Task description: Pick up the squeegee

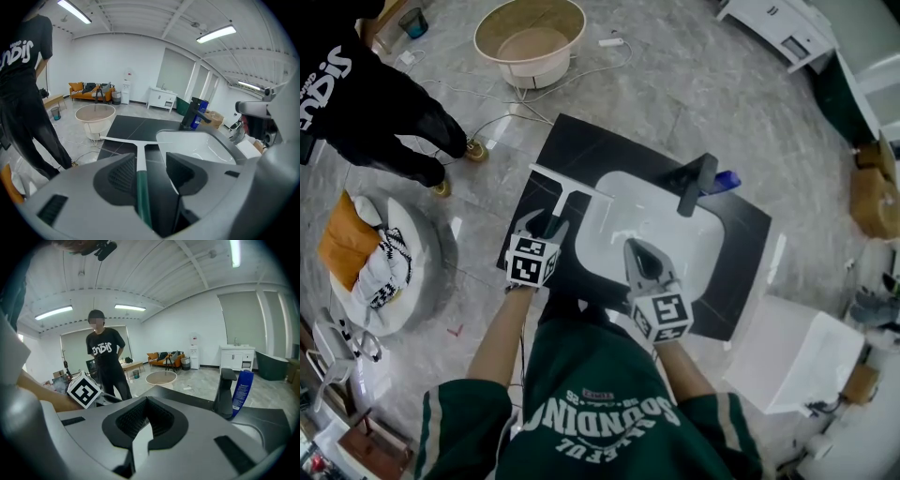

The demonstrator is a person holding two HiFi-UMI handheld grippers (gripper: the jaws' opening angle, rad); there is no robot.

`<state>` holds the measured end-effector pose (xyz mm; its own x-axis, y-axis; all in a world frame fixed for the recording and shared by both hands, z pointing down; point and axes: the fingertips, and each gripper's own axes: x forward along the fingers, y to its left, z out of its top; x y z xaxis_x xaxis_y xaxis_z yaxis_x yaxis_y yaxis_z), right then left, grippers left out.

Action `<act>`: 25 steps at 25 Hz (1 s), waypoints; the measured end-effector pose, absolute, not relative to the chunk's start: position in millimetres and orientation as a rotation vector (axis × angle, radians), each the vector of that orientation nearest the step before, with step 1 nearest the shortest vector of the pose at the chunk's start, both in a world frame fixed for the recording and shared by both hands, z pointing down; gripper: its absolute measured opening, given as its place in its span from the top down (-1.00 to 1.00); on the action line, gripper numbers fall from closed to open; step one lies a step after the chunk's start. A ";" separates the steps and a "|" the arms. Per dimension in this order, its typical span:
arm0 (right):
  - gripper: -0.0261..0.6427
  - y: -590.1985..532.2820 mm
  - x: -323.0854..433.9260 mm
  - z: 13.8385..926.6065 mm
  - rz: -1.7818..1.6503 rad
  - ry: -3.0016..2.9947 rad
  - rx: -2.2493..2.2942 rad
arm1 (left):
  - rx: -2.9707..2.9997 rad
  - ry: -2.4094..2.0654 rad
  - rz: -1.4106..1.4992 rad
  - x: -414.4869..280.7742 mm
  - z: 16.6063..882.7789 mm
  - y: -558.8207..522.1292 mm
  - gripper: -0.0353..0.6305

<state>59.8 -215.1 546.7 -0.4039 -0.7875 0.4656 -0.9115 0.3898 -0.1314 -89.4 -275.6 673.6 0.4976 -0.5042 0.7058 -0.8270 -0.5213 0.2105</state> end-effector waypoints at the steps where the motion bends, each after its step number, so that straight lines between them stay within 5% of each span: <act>1: 0.92 -215.6 61.0 548.1 0.535 -2.321 1.488 | 2.197 -1.096 0.811 -89.4 677.8 -280.5 0.29; 25: 0.92 -215.3 99.0 560.2 0.630 -2.199 1.629 | 1.992 -1.045 1.085 -75.9 745.9 -330.8 0.49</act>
<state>99.0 -215.3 560.2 -0.2905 -0.8100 0.5094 -0.9569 0.2475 -0.1521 -75.9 -330.8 745.9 0.3451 -0.3396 0.8749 -0.8614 -0.4848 0.1516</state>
